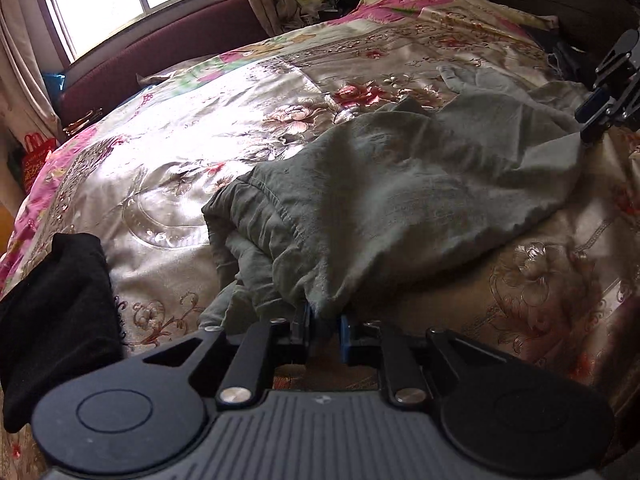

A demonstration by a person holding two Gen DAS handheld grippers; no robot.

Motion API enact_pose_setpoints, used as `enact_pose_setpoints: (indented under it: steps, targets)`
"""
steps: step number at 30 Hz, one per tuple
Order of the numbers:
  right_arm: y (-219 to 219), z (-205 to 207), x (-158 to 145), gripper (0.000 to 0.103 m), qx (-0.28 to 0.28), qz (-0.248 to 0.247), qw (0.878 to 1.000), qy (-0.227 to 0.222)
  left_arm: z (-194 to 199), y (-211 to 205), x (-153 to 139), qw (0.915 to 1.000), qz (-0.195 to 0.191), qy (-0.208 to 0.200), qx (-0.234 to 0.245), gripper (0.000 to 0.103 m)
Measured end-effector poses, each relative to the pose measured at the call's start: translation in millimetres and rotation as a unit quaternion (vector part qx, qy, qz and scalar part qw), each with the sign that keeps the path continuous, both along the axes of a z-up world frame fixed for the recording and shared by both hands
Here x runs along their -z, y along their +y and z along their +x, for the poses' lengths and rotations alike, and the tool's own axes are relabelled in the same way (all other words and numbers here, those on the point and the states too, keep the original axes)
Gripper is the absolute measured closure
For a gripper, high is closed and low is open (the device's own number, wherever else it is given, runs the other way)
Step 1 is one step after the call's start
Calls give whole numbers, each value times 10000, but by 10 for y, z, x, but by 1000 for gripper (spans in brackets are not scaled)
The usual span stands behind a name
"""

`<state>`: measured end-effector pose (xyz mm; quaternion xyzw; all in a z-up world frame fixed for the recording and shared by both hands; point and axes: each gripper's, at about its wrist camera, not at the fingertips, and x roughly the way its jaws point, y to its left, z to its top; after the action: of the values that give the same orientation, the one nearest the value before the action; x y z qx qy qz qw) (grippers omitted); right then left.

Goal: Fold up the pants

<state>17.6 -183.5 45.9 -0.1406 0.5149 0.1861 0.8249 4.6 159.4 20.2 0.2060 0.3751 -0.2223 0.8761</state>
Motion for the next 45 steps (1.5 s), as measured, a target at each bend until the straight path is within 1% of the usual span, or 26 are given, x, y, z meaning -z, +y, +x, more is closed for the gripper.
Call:
enact_pose_setpoints:
  steps: [3,4,6,8,10,13,15,17,19,20,21,22,23,26,29,30,31,32,33,34,35,36,37,40,42,45]
  targets:
    - [39,133,-200,64,-61,294,9995,-119,-23,115,-43,9996,-256,101,-117,69]
    - [54,221,-253,64,-49,538,9985,-88,-34,170,-77,9990,-378,145,-160,68]
    - [40,379,-296,58,2,984,9952,-3,-53,276,-146,9980,-525,250,-235,67]
    - [36,567,-283,57,69,1263,9920,16,-59,384,-219,9973,-561,249,-394,66]
    - [77,733,-226,57,91,1296,9915,-99,-5,495,-284,9952,-735,245,-605,62]
    - [148,1048,-38,57,368,1397,9893,-215,200,553,-343,9915,-1034,181,-764,61]
    - [200,1205,49,57,508,1593,9856,-262,360,522,-329,9880,-1320,343,-717,58]
    - [317,1244,36,55,502,1703,9838,-247,487,443,-263,9874,-1348,553,-612,55]
    - [536,1065,-105,55,-87,1873,9814,-410,529,400,-190,9891,-1198,635,-580,55]
    - [645,950,-163,50,-362,1905,9796,-523,522,418,-161,9888,-1176,692,-605,55]
    - [808,789,-215,38,-733,1913,9764,-679,501,452,-153,9883,-1168,725,-657,55]
    - [955,650,-230,32,-1030,1883,9732,-826,477,498,-159,9879,-1167,728,-712,55]
    - [1134,503,-219,29,-1384,1840,9680,-993,441,551,-174,9879,-1147,701,-780,55]
    - [1665,193,-69,30,-2330,1452,9510,-1419,298,729,-255,9879,-1033,589,-992,54]
    - [2048,85,95,32,-2747,1502,9397,-1378,189,828,-277,9885,-965,577,-1010,51]
    - [2170,72,154,33,-2788,1389,9395,-1425,165,838,-272,9887,-961,564,-1005,51]
    - [2311,69,221,33,-2771,1165,9404,-1593,146,844,-268,9889,-973,542,-985,51]
    - [2408,80,279,41,-2757,974,9400,-1758,128,844,-262,9890,-998,519,-964,51]
    - [2474,113,313,69,-2693,799,9405,-1911,117,836,-258,9889,-1050,497,-930,51]
    - [2505,198,316,84,-2543,688,9460,-1890,106,816,-257,9891,-1086,489,-866,51]
    - [2476,330,259,97,-2305,898,9551,-1628,97,794,-256,9897,-1106,478,-776,51]
    - [2384,467,173,97,-2020,1259,9617,-1357,85,746,-260,9907,-1121,451,-631,51]
    - [2269,600,69,98,-1730,1591,9650,-1162,91,687,-264,9915,-1128,420,-497,51]
    - [1913,944,-247,100,-995,2241,9650,-924,182,480,-263,9911,-1289,334,-80,51]
    - [1751,1134,-435,100,-734,2446,9621,-954,318,295,-259,9896,-1395,280,208,51]
    - [1606,1343,-711,100,-557,2570,9575,-1189,598,4,-219,9901,-1232,187,640,51]
